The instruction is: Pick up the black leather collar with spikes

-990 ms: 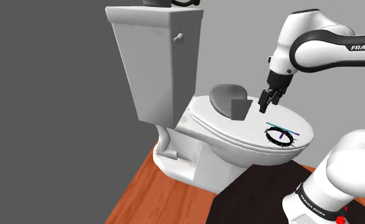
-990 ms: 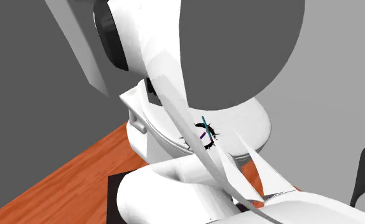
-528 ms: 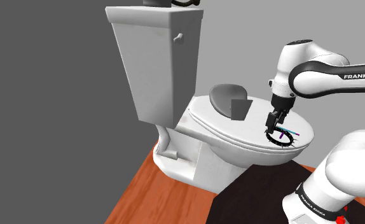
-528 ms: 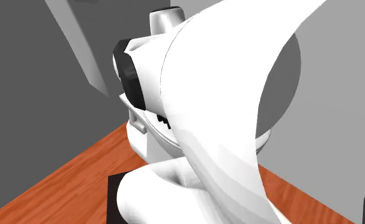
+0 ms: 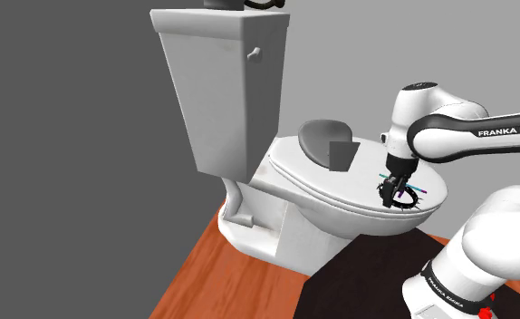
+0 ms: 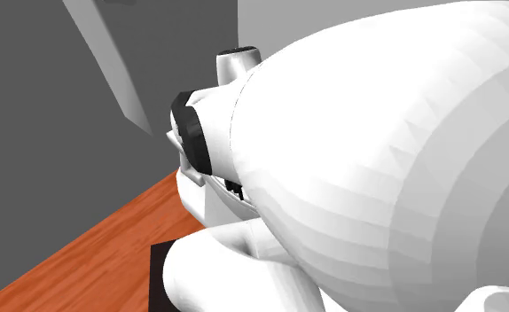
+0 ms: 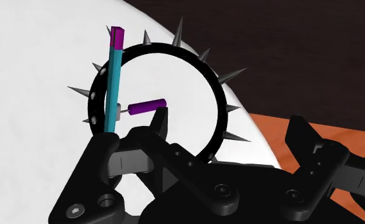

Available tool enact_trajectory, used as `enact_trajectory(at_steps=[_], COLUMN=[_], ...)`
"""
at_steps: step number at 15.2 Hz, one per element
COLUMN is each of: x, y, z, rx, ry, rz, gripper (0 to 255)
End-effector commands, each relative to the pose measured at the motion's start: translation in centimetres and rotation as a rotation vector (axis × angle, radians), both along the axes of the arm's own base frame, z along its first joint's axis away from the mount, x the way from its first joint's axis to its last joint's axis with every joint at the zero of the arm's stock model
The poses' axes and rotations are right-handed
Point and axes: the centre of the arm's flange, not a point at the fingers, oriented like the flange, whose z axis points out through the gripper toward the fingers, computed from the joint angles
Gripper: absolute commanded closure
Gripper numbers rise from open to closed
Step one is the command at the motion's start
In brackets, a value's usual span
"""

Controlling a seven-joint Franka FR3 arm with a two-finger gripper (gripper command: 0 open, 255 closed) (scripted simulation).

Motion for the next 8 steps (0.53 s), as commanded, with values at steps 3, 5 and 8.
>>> enact_trajectory(at_steps=[3, 5, 8], x=[0.04, 0.08, 0.07], y=[0.03, 0.03, 0.06], z=[-1.51, -1.54, -1.52], rx=[0.0, 0.0, 0.0], ry=[-0.001, -0.001, -0.001], rz=[0.0, 0.0, 0.0], gripper=[0, 255, 255])
